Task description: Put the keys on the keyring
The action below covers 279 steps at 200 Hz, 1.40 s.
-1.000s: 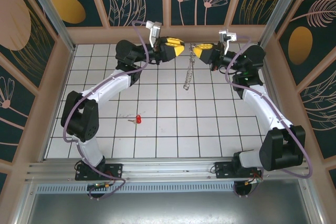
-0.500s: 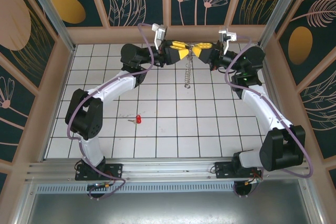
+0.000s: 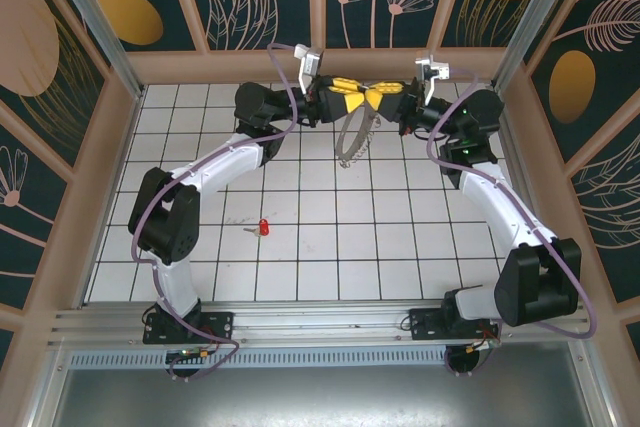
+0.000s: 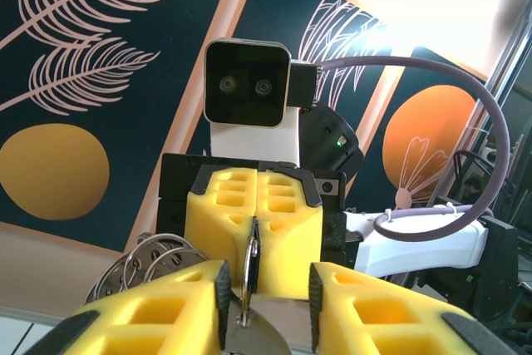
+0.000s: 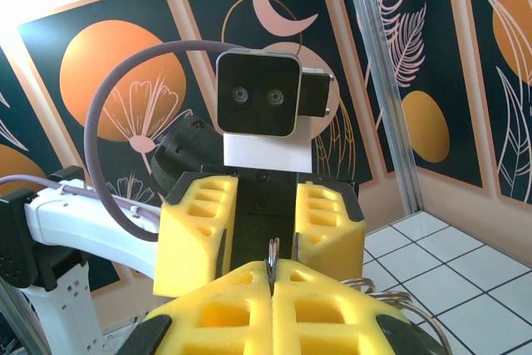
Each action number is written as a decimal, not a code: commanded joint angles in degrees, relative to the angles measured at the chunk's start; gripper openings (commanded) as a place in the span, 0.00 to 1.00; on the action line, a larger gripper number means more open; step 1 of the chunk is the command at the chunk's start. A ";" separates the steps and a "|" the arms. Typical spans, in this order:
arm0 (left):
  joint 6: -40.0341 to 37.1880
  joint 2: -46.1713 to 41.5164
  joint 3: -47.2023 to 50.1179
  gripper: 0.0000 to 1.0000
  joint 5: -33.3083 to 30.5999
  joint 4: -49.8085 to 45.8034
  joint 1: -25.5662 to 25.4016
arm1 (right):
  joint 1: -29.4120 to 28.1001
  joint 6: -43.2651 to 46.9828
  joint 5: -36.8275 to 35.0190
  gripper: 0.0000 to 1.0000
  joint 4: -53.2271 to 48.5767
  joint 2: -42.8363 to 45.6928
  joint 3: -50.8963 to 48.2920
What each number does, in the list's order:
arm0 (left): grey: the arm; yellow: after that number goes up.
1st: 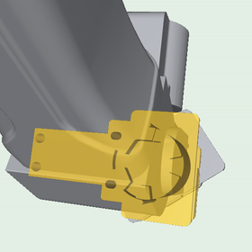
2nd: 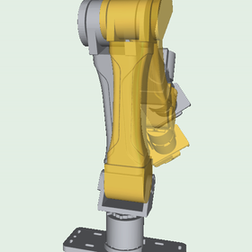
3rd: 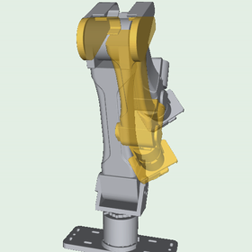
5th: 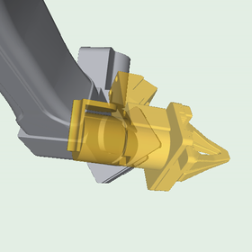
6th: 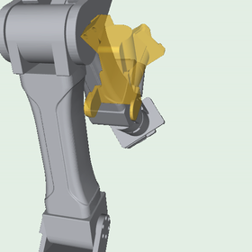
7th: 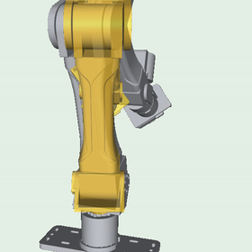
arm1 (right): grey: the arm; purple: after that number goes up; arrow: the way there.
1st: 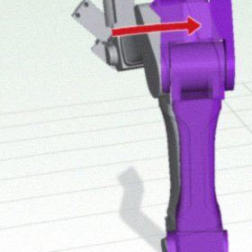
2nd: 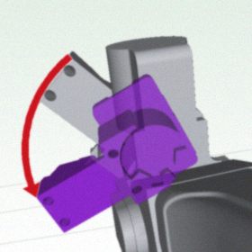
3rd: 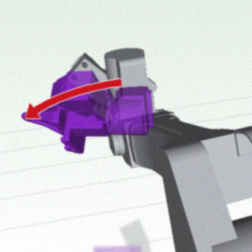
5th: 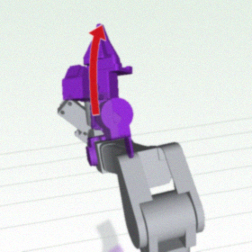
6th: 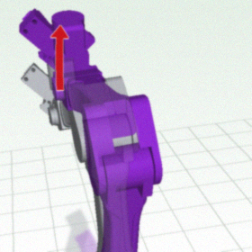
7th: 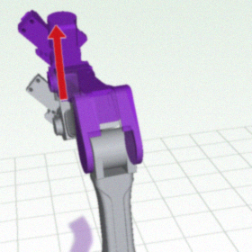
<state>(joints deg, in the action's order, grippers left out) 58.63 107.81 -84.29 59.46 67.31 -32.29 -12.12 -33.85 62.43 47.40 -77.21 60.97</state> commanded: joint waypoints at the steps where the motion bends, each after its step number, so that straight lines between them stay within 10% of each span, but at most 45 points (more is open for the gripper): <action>1: 0.09 1.05 -2.20 0.27 -0.44 1.73 -0.57 | -0.37 -0.78 -0.30 0.00 3.67 0.13 -0.53; 66: 0.27 0.23 -0.90 0.00 -0.63 2.84 -0.66 | -0.22 0.36 -0.87 0.00 2.18 -0.04 -0.39; 115: -1.66 -1.05 -0.04 0.00 -0.71 2.26 -0.64 | 0.18 0.75 -0.97 0.00 0.94 -0.26 -0.13; 162: -30.11 -7.61 -1.31 0.00 -2.31 -28.16 -0.65 | 4.39 2.89 -3.77 0.53 -7.23 3.80 -1.47; 214: -49.32 -12.29 -0.72 0.00 -7.01 -42.34 -0.66 | 6.62 5.49 -9.55 0.57 -17.03 9.81 -6.22; 279: -57.39 -16.80 10.40 0.00 -11.48 -28.76 -0.65 | 7.97 7.22 -14.09 0.57 -22.23 13.27 -12.58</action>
<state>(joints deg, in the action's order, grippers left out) 6.76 92.64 -75.00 50.26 32.08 -32.71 -4.97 -27.81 50.06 26.48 -64.73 50.41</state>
